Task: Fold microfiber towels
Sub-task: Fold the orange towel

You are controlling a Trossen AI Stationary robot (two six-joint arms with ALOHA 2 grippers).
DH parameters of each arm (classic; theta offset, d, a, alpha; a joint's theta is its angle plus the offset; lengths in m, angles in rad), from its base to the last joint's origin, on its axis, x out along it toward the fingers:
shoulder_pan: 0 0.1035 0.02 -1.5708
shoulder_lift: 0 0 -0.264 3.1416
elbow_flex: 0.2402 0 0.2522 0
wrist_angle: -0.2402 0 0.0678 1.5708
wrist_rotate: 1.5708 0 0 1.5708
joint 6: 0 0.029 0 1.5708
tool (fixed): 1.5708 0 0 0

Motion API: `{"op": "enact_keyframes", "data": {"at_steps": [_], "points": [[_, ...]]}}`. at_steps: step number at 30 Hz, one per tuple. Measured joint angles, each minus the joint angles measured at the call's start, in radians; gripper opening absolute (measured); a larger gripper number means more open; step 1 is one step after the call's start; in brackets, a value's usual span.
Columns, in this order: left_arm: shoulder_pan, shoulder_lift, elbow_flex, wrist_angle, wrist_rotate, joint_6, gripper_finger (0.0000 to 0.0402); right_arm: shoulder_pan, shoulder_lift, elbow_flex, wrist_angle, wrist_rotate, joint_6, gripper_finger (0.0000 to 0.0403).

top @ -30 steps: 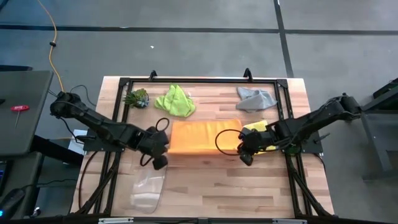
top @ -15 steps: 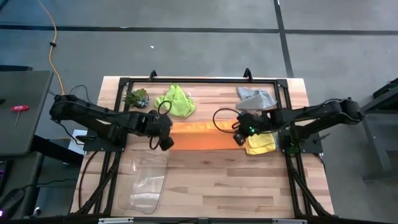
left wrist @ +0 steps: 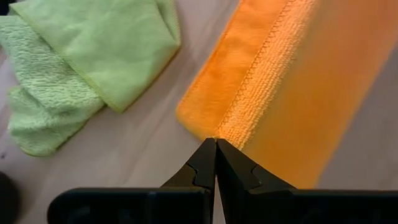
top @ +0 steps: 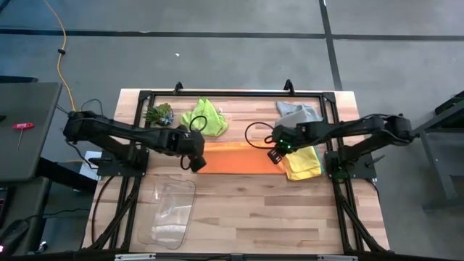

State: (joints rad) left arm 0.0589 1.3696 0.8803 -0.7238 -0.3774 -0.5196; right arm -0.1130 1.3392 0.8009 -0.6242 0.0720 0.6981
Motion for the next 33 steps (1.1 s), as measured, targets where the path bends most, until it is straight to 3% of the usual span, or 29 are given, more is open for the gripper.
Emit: {"op": "enact_keyframes", "data": {"at_steps": [10, 17, 21, 27, 33], "points": [[-0.001, 0.122, 0.0, 0.024, -0.038, 0.0, 0.0, -0.001, 0.031, 0.0, 0.011, 0.049, 0.008, 0.0], [-0.001, 0.141, 0.0, 0.015, -0.056, 0.0, 0.0, -0.001, 0.031, 0.0, 0.014, 0.056, 0.026, 0.0008], [0.0, 0.142, -0.001, -0.012, -0.087, 0.0, 0.0009, -0.001, 0.031, 0.0, -0.03, 0.068, 0.027, 0.0055], [0.025, 0.141, -0.001, -0.11, -0.15, 0.013, 0.0039, -0.001, 0.031, 0.056, -0.195, 0.192, 0.018, 0.0159], [0.077, 0.102, -0.001, -0.063, -0.116, 0.092, 0.0071, -0.001, 0.031, 0.122, -0.204, 0.207, -0.009, 0.0219]]}}
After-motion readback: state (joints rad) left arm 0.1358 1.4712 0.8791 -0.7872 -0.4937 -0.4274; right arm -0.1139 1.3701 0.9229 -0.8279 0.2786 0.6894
